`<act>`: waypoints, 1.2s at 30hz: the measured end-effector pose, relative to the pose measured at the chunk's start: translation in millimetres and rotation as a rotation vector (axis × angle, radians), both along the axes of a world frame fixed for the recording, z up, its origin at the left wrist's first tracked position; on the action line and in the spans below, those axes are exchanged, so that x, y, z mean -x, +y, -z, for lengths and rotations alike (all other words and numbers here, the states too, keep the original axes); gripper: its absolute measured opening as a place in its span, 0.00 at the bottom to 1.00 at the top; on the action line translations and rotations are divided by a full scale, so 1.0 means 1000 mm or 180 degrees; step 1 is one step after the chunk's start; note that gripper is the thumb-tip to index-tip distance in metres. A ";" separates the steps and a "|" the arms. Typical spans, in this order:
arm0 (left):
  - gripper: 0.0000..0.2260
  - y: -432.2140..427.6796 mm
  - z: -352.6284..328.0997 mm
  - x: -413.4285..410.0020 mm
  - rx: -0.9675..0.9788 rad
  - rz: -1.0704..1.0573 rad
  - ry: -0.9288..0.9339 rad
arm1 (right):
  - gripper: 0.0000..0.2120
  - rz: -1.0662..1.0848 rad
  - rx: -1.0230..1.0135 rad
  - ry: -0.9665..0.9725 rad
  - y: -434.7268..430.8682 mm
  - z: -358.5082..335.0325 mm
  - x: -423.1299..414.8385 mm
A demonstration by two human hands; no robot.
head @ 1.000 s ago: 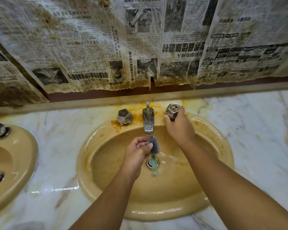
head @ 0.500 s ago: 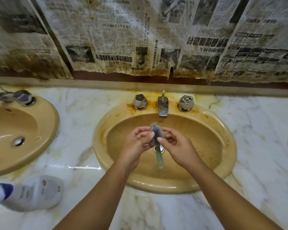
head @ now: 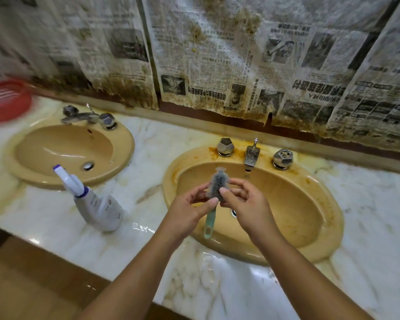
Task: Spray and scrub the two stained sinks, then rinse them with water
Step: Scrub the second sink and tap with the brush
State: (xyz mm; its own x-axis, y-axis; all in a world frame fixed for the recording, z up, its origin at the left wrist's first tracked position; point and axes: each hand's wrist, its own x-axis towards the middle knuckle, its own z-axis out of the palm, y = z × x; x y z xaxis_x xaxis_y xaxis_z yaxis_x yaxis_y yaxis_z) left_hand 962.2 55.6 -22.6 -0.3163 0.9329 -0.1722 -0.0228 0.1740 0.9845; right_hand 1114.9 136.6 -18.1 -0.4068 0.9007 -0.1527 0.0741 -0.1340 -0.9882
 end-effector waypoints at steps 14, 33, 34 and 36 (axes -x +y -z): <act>0.09 -0.116 -0.020 -0.006 0.0028 -0.1097 0.0524 | 0.24 -0.0780 0.0431 0.0420 -0.081 0.000 0.018; 0.12 -0.161 0.022 0.074 0.0566 -0.1324 0.0552 | 0.17 -0.0822 0.0893 0.0257 -0.128 0.044 0.106; 0.12 -0.161 0.025 0.081 0.0597 -0.1268 0.0545 | 0.17 -0.0762 0.0949 0.0210 -0.128 0.049 0.113; 0.12 -0.161 0.032 0.097 0.0670 -0.1159 0.0565 | 0.15 -0.0661 0.0980 0.0071 -0.129 0.058 0.127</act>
